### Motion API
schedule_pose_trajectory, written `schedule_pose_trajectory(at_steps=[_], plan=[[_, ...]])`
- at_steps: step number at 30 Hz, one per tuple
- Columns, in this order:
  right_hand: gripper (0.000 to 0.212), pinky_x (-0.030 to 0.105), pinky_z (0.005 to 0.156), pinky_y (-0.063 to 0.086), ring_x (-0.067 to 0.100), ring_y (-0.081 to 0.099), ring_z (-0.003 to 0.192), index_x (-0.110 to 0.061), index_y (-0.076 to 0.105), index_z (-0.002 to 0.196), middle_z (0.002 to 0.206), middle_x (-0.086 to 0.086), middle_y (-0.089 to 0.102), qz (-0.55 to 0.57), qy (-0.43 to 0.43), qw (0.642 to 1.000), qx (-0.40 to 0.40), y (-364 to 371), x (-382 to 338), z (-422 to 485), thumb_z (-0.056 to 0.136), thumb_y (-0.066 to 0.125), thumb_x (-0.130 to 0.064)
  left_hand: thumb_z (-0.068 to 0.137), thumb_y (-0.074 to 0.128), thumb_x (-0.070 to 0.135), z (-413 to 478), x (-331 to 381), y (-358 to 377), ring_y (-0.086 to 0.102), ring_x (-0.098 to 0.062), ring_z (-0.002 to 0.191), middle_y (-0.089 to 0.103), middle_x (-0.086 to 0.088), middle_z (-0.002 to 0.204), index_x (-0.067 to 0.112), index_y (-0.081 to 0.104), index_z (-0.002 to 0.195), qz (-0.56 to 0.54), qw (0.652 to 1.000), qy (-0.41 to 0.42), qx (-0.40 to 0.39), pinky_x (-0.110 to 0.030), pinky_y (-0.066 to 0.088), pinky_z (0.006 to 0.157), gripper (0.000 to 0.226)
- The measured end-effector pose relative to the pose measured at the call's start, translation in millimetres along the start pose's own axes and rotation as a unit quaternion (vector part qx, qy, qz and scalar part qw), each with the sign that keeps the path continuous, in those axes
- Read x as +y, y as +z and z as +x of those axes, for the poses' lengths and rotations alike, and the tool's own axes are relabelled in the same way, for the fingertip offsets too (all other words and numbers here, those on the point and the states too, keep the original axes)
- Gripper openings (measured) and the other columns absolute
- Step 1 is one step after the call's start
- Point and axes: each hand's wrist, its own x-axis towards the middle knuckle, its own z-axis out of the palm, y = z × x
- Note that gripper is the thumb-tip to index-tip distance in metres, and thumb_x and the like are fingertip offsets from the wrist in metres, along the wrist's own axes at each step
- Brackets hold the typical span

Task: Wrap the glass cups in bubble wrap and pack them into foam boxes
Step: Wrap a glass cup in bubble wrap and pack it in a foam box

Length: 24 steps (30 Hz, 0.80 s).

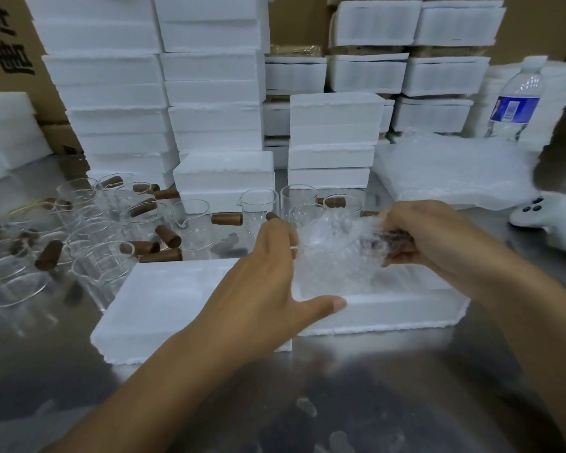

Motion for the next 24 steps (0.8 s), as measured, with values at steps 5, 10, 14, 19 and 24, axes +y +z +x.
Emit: schedule_pose_trajectory(at_steps=[5, 10, 14, 19, 24], plan=[[0.018, 0.015, 0.047, 0.038, 0.001, 0.051, 0.047, -0.016, 0.059, 0.070, 0.052, -0.010, 0.058, -0.219, -0.049, 0.975, 0.011, 3, 6, -2, 0.083, 0.051, -0.026, 0.067, 0.066, 0.069, 2, -1, 4, 0.048, -0.004, 0.115, 0.020, 0.030, 0.136, 0.057, 0.008, 0.121, -0.016, 1.000, 0.012, -0.009, -0.019, 0.036, 0.084, 0.080], [0.013, 0.016, 0.043, 0.034, 0.002, 0.046, 0.047, -0.016, 0.062, 0.072, 0.067, -0.008, 0.061, -0.288, -0.064, 0.955, 0.009, 0, 10, -2, 0.079, 0.058, -0.027, 0.069, 0.060, 0.072, 1, 2, 1, 0.047, -0.004, 0.118, 0.019, 0.030, 0.138, 0.056, 0.005, 0.123, 0.004, 1.000, 0.011, -0.011, -0.019, 0.037, 0.086, 0.079], [0.005, 0.014, 0.043, 0.035, 0.002, 0.045, 0.050, -0.024, 0.064, 0.075, 0.066, -0.008, 0.053, -0.241, -0.097, 0.963, 0.073, -7, 12, 2, 0.075, 0.066, -0.019, 0.062, 0.023, 0.090, -3, 7, -15, 0.045, 0.006, 0.102, 0.035, 0.027, 0.121, 0.051, 0.017, 0.119, 0.048, 0.999, 0.024, 0.005, -0.019, 0.038, 0.080, 0.069], [0.009, 0.025, 0.048, 0.032, 0.005, 0.048, 0.055, -0.023, 0.061, 0.077, 0.065, -0.009, 0.054, -0.168, -0.052, 0.951, 0.253, -20, 16, 11, 0.084, 0.056, -0.024, 0.048, 0.028, 0.094, -7, 8, -43, 0.048, 0.005, 0.072, 0.040, 0.029, 0.078, 0.056, 0.018, 0.100, 0.116, 0.990, -0.027, -0.079, -0.019, 0.035, 0.056, 0.065], [0.008, 0.026, 0.054, 0.036, 0.010, 0.052, 0.067, -0.022, 0.060, 0.078, 0.076, -0.006, 0.059, -0.272, 0.017, 0.931, 0.243, -26, 27, 17, 0.082, 0.056, -0.028, 0.071, 0.059, 0.069, -9, 9, -36, 0.055, -0.003, 0.066, 0.055, 0.017, 0.076, 0.045, 0.025, 0.089, 0.151, 0.975, -0.047, -0.158, -0.019, 0.039, 0.052, 0.046]])
